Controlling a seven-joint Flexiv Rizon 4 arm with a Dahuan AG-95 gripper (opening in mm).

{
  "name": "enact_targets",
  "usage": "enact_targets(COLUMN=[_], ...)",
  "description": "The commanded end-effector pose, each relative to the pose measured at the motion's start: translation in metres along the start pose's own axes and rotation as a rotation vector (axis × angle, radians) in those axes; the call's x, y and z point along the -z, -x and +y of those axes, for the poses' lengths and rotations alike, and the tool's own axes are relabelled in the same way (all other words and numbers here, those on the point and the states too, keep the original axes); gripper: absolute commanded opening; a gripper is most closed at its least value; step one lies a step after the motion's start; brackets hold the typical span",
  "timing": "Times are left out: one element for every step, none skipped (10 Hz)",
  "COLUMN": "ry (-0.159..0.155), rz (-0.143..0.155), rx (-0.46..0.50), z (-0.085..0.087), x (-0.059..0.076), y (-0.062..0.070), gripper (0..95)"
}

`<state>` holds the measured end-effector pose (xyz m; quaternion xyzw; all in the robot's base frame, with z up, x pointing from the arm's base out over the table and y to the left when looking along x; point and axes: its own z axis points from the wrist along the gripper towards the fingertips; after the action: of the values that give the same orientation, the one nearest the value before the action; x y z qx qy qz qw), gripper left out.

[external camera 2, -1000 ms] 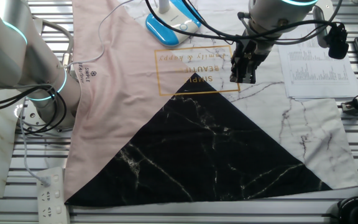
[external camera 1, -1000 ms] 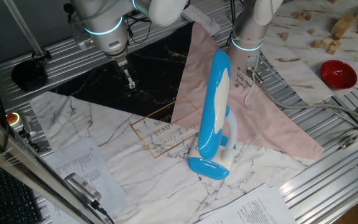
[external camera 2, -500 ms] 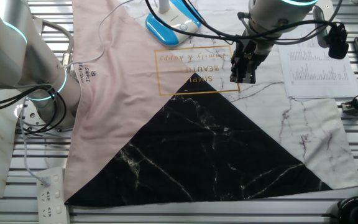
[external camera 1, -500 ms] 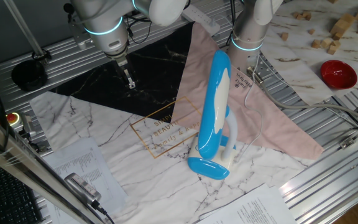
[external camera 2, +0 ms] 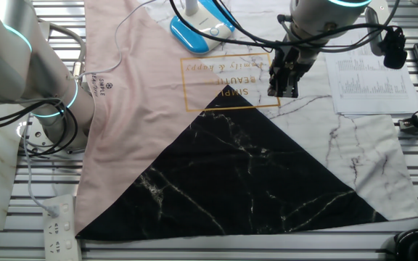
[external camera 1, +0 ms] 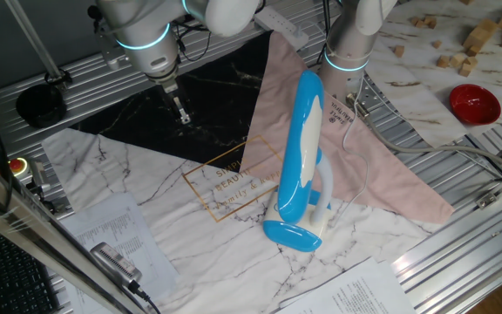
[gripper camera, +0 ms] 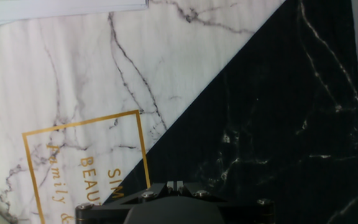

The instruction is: Turn on the desk lamp by pressing the button

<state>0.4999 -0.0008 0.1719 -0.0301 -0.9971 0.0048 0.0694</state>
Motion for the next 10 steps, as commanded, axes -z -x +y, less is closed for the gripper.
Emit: enact_targets(ry=[0.0, 0.02, 0.017, 0.017, 0.025, 0.024, 0.019, 0.014, 0.013, 0.014], rz=[-0.024, -0.015, -0.01, 0.002, 0.016, 0.029, 0.034, 0.028, 0.026, 0.018], rx=[0.033, 0.04, 0.043, 0.038, 0.038, 0.042, 0.03, 0.019, 0.012, -0.002], z=[0.0, 0.0, 0.002, 0.002, 0.004, 0.007, 0.01, 0.015, 0.019, 0.024], x=[0.0, 0.004, 0.012, 0.014, 0.021, 0.03, 0.037, 0.042, 0.042, 0.039], y=[0.0, 0.005, 0.013, 0.016, 0.023, 0.033, 0.041, 0.048, 0.051, 0.053], gripper=[0.0, 0.0, 0.0, 0.0, 0.0, 0.0, 0.0, 0.0, 0.0, 0.0])
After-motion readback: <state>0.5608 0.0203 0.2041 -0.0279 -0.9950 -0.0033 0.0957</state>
